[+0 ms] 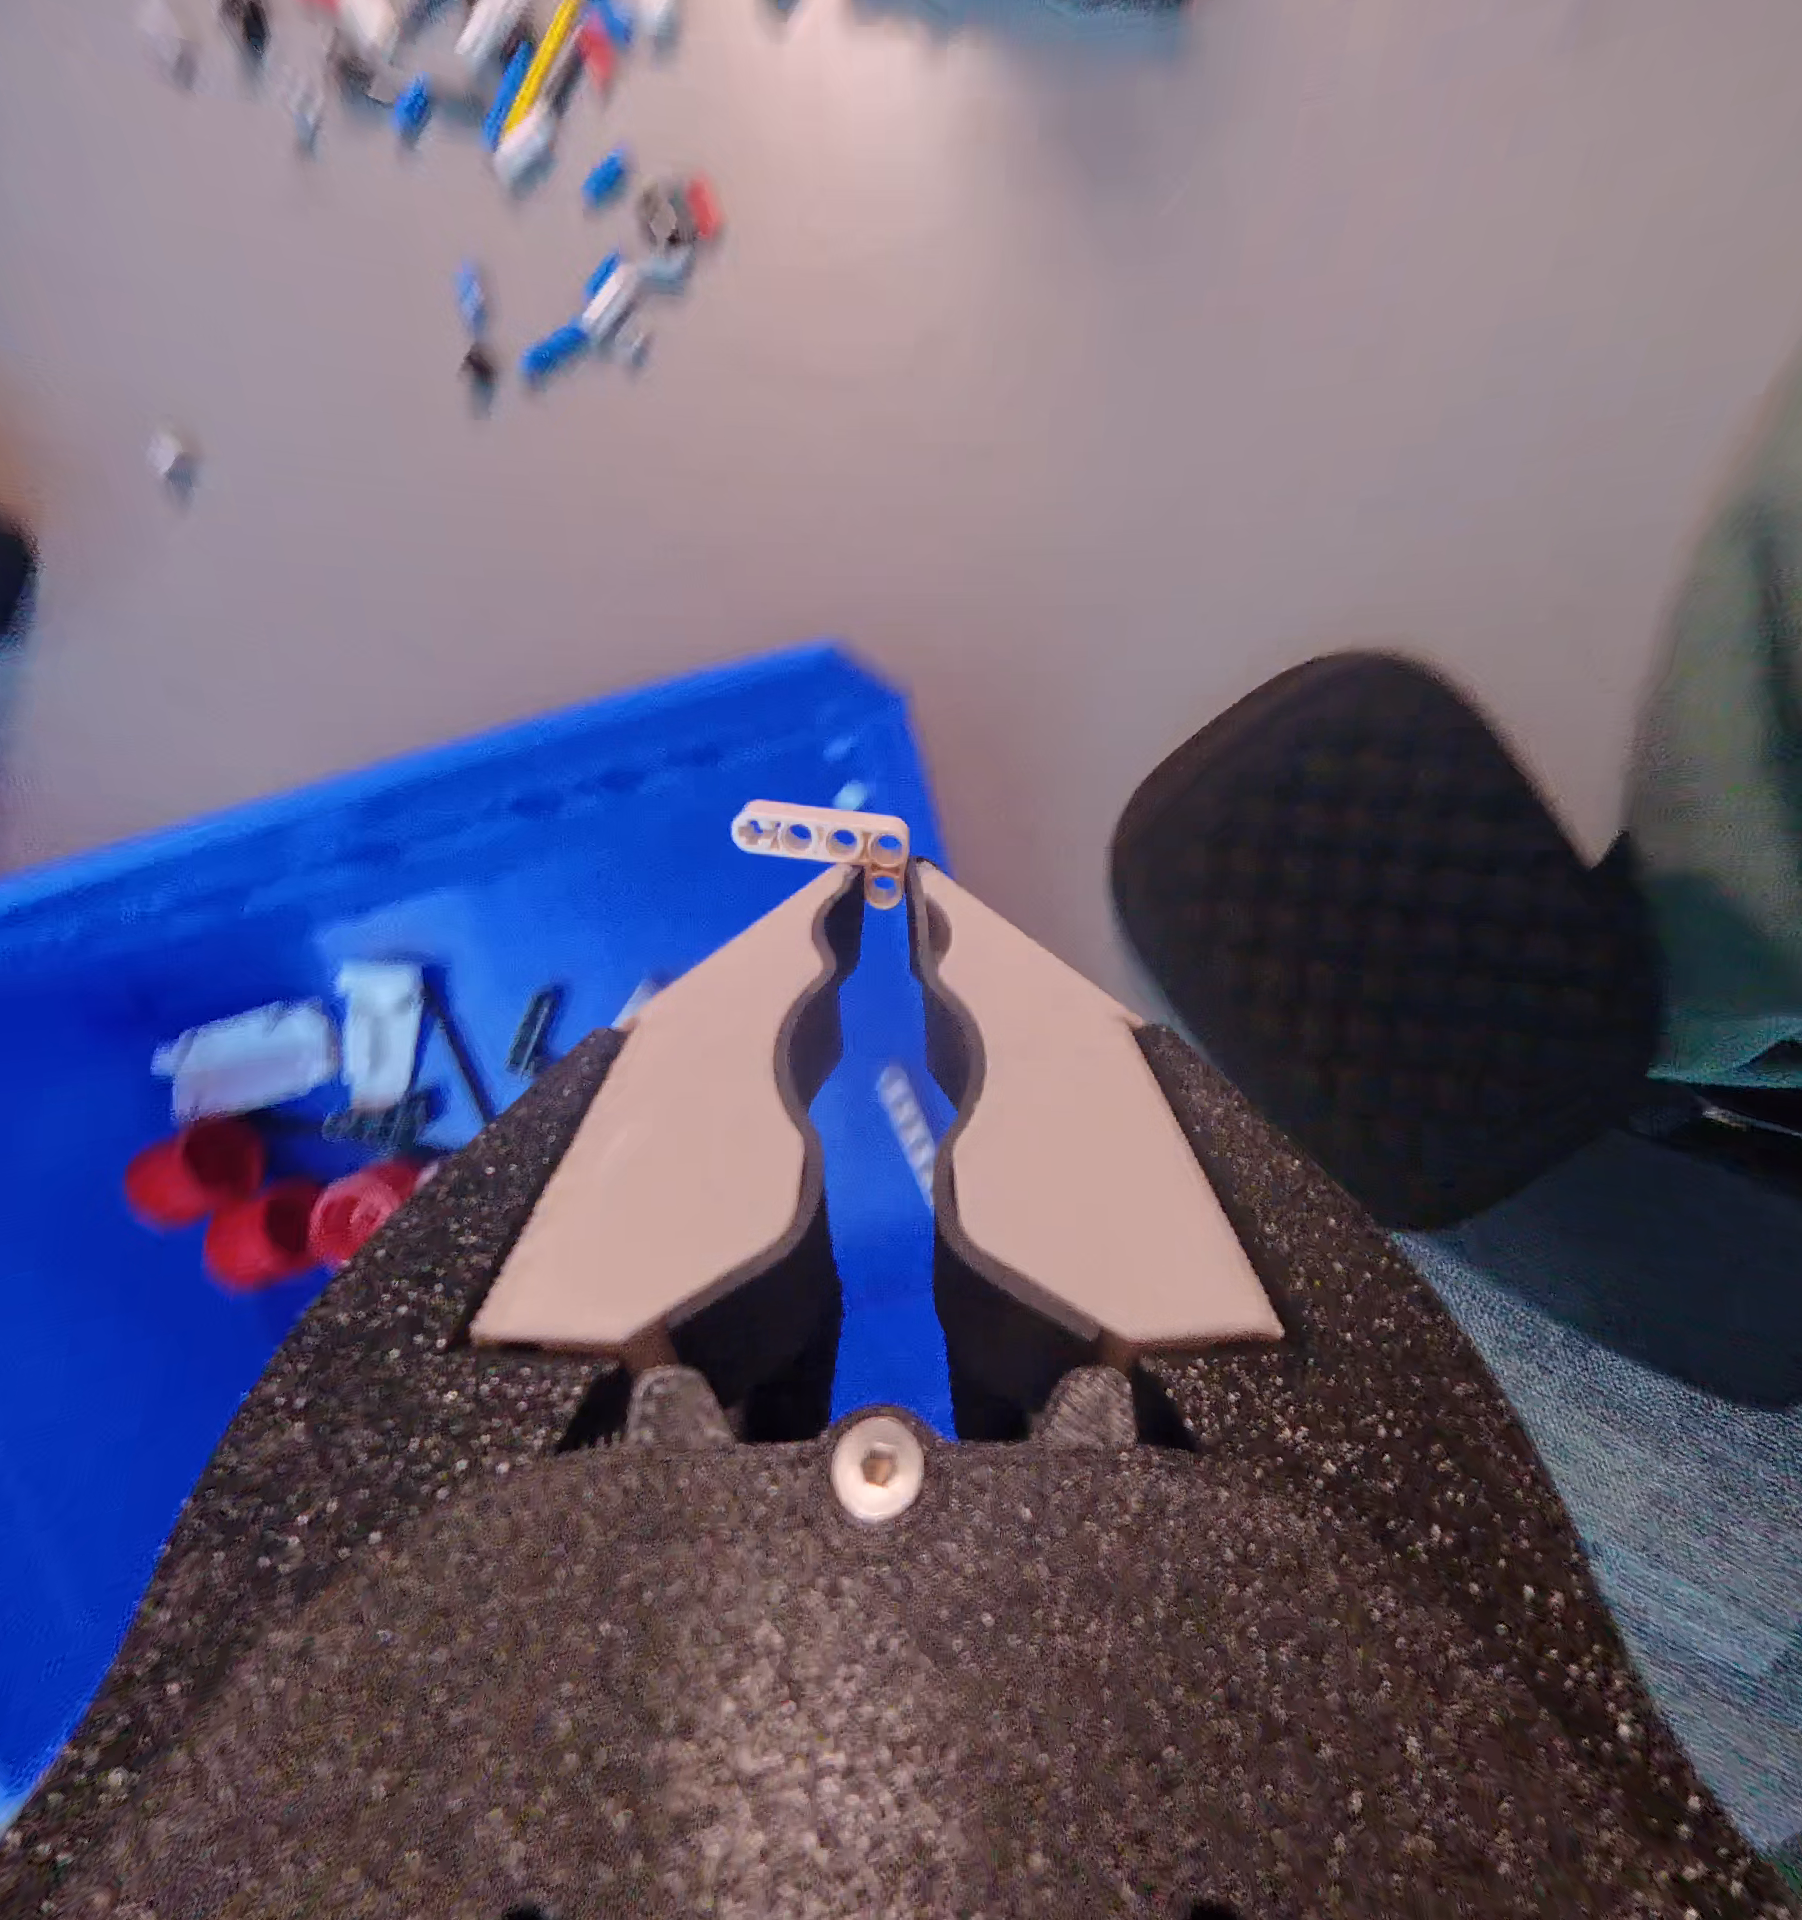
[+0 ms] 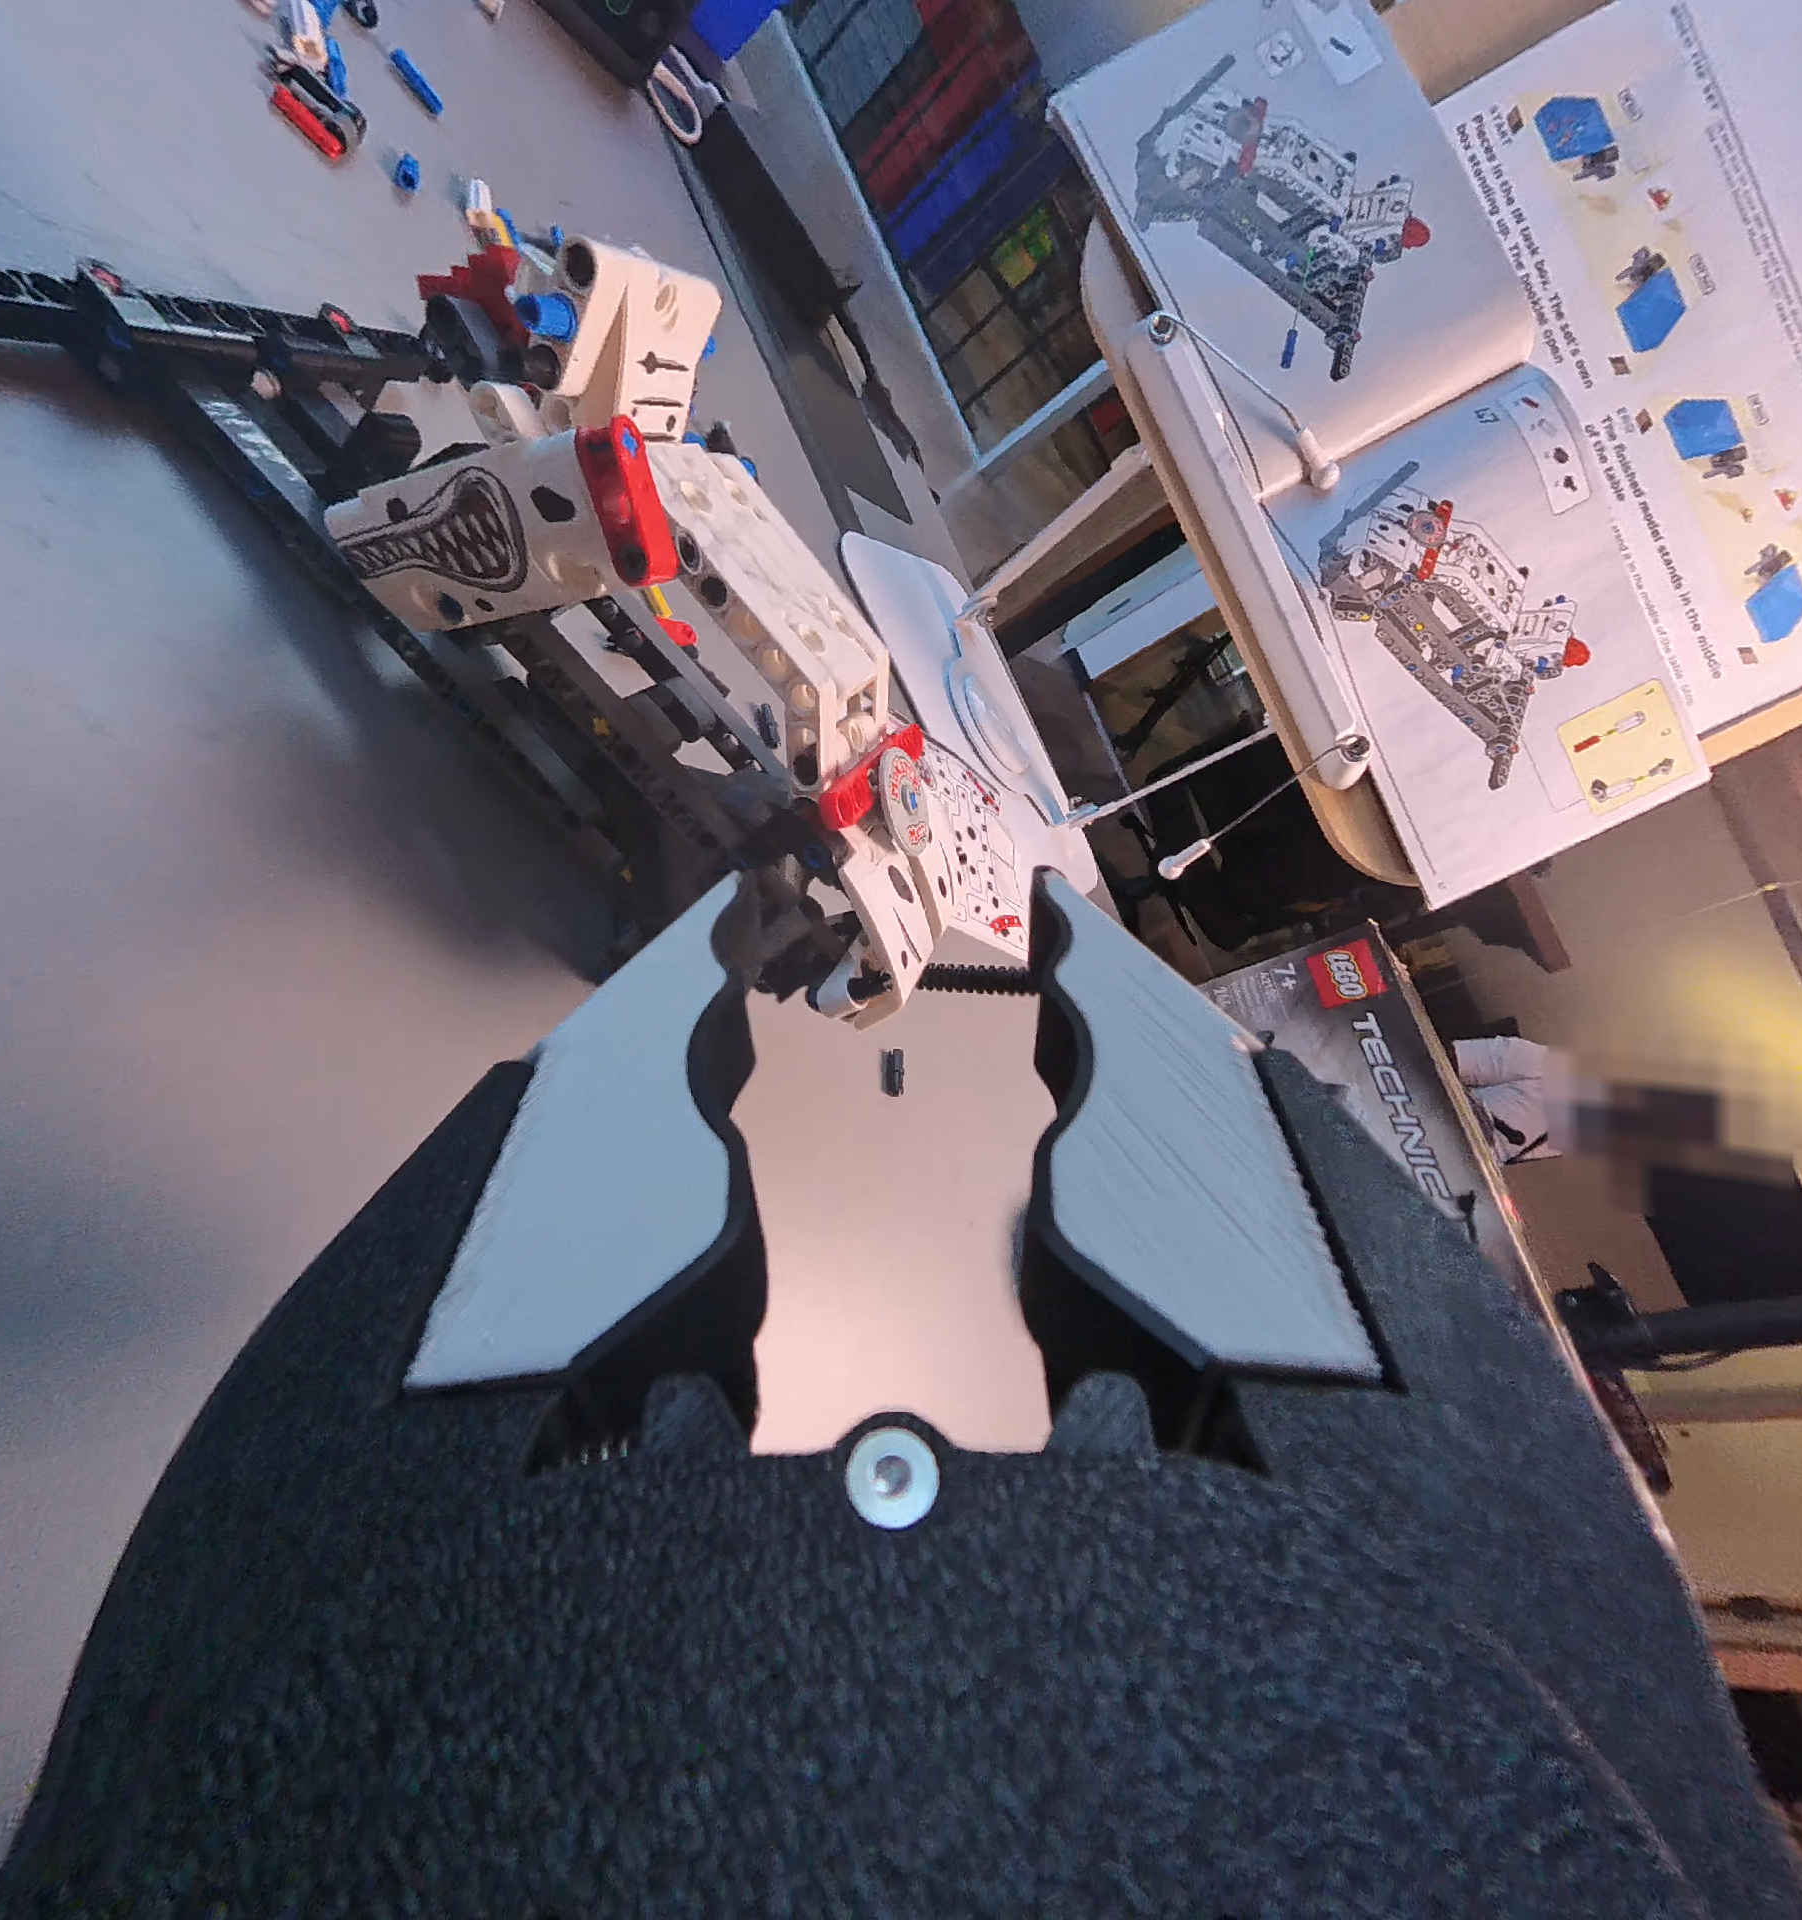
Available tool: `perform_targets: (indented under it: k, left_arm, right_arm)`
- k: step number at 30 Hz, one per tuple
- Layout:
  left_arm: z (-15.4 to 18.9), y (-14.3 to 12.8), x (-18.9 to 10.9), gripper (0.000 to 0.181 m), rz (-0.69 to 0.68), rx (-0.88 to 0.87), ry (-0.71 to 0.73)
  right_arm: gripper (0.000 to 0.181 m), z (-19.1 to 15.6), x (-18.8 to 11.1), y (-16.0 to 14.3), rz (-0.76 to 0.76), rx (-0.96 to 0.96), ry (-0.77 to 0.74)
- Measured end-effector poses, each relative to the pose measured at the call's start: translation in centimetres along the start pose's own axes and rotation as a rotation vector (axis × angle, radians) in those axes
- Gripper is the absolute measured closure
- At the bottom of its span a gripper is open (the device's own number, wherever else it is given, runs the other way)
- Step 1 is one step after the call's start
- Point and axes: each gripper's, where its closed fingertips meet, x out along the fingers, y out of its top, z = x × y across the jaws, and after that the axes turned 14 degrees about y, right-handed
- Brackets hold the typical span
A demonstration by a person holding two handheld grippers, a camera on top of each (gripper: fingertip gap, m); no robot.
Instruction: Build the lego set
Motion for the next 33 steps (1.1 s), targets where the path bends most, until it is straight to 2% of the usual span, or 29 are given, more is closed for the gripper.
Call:
perform_targets:
  k: [3,6,9,11,13,14,16,19,24,28,30,33]
  left_arm:
    - [6.1,4.6,1.6,0.173,0.090,0.078,-0.133]
    - [11.3,7.6,5.6,0.173,0.112,0.146,-0.241]
    - [15.2,10.2,10.0,0.173,0.122,0.216,-0.297]
    - [16.5,12.1,12.5,0.173,0.126,0.251,-0.292]
    - [16.8,13.6,14.3,0.173,0.135,0.300,-0.257]
    - [16.9,14.4,14.8,0.173,0.142,0.299,-0.259]
    - [16.3,15.6,15.5,0.173,0.160,0.289,-0.230]
    - [15.3,15.6,16.0,0.173,0.169,0.254,-0.194]
    - [14.0,14.1,16.0,0.173,0.183,0.174,-0.184]
    - [12.6,13.3,16.4,0.174,0.173,0.154,-0.141]
    - [12.3,13.4,16.6,0.174,0.167,0.141,-0.139]
    - [12.1,13.8,16.8,0.174,0.166,0.146,-0.131]
  right_arm:
    - [0.123,-0.3,0.4,0.8,-0.011,-0.068,0.107]
    - [0.113,-1.3,1.3,1.0,-0.094,-0.171,0.301]
    - [0.102,-1.6,2.7,0.6,-0.186,-0.250,0.453]
    - [0.093,-2.0,3.8,-0.1,-0.263,-0.273,0.560]
    - [0.085,-2.6,4.9,-0.8,-0.322,-0.280,0.652]
    - [0.086,-2.5,5.5,-0.9,-0.335,-0.300,0.661]
    - [0.106,-1.4,6.1,-0.8,-0.338,-0.350,0.639]
    - [0.107,-1.5,5.3,-1.1,-0.337,-0.317,0.665]
    - [0.108,-2.0,0.5,-3.7,-0.428,-0.284,0.676]
    - [0.108,-0.9,-4.2,-8.4,-0.567,-0.205,0.627]
    - [0.108,0.3,-5.2,-10.6,-0.608,-0.164,0.577]
    - [0.108,1.1,-5.2,-11.5,-0.599,-0.164,0.533]
